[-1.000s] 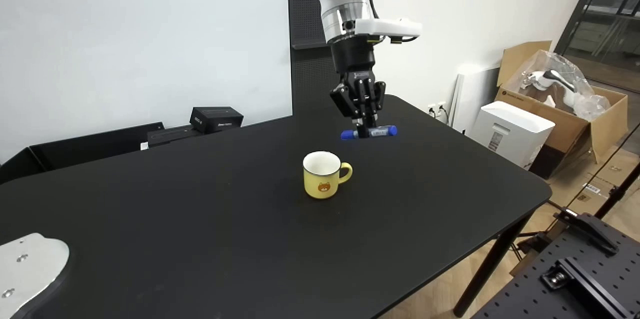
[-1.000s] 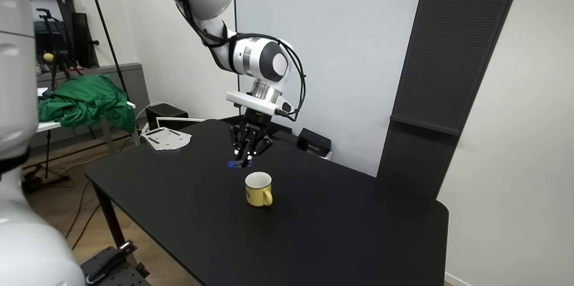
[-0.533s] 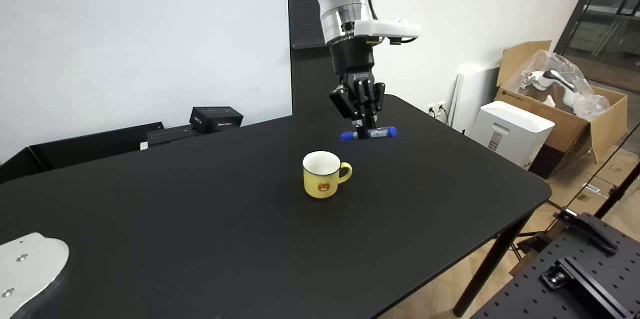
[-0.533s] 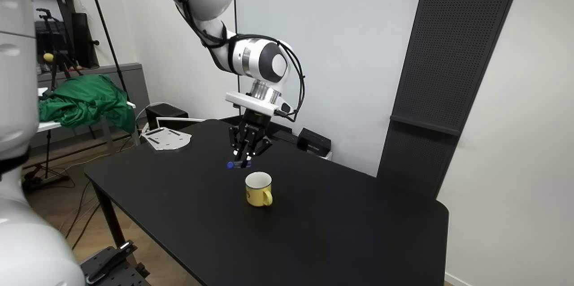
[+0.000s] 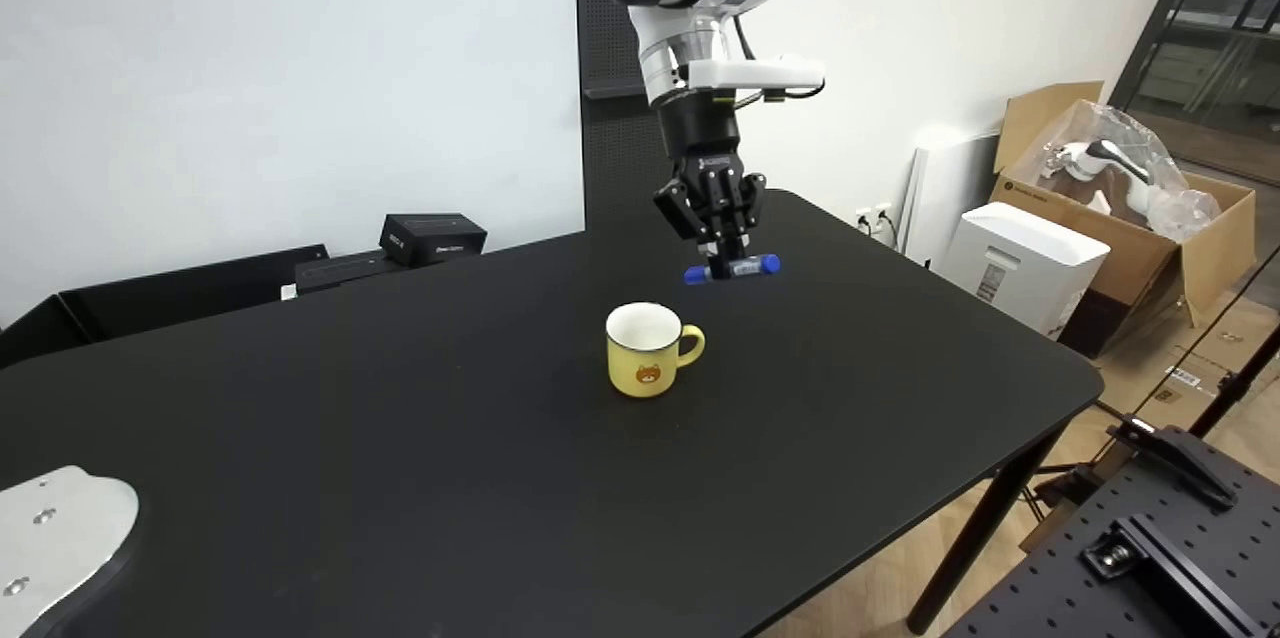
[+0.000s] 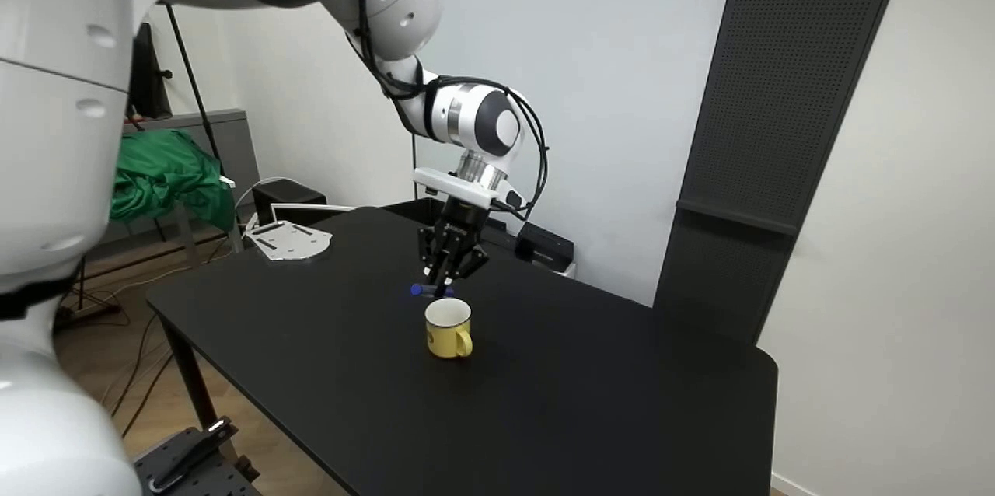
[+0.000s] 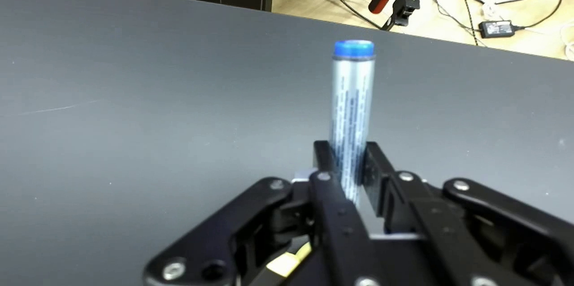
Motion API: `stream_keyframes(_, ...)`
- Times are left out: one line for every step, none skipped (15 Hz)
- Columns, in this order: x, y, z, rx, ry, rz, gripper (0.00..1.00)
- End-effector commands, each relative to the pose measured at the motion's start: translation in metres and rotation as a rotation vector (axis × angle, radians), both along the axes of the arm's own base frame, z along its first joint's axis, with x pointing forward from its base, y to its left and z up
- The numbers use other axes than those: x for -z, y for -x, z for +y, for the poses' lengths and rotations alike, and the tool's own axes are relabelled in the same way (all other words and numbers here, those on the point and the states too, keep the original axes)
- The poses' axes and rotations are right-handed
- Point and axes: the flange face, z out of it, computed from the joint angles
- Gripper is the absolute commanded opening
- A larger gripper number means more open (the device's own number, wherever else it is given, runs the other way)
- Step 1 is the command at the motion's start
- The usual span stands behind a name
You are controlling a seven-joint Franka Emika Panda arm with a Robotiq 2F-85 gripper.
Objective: Put the marker in the cup
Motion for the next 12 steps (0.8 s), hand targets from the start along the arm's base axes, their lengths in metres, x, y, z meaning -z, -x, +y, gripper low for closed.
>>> stream_keyframes(0.010, -0.027, 0.006, 0.058, 0.034, 0.060, 0.05)
stream_keyframes(0.013, -0.032, 0.008, 0.063, 0.041, 0.071, 0.05)
stream_keyframes(0.017, -0.036, 0.010, 0.067, 0.046, 0.082, 0.05)
stream_keyframes(0.021, -0.041, 0.012, 0.069, 0.050, 0.090, 0.05)
stream_keyframes(0.025, -0.045, 0.015, 0.065, 0.051, 0.097, 0.05)
stream_keyframes(0.029, -0.048, 0.017, 0.062, 0.050, 0.105, 0.05)
stream_keyframes(0.033, -0.051, 0.019, 0.055, 0.045, 0.113, 0.05)
stream_keyframes(0.038, -0.053, 0.022, 0.048, 0.040, 0.120, 0.05)
stream_keyframes(0.042, -0.055, 0.024, 0.040, 0.037, 0.127, 0.05)
stream_keyframes(0.046, -0.057, 0.027, 0.033, 0.035, 0.132, 0.05)
stream_keyframes(0.049, -0.059, 0.029, 0.031, 0.033, 0.138, 0.05)
stream_keyframes(0.053, -0.061, 0.031, 0.026, 0.031, 0.144, 0.05)
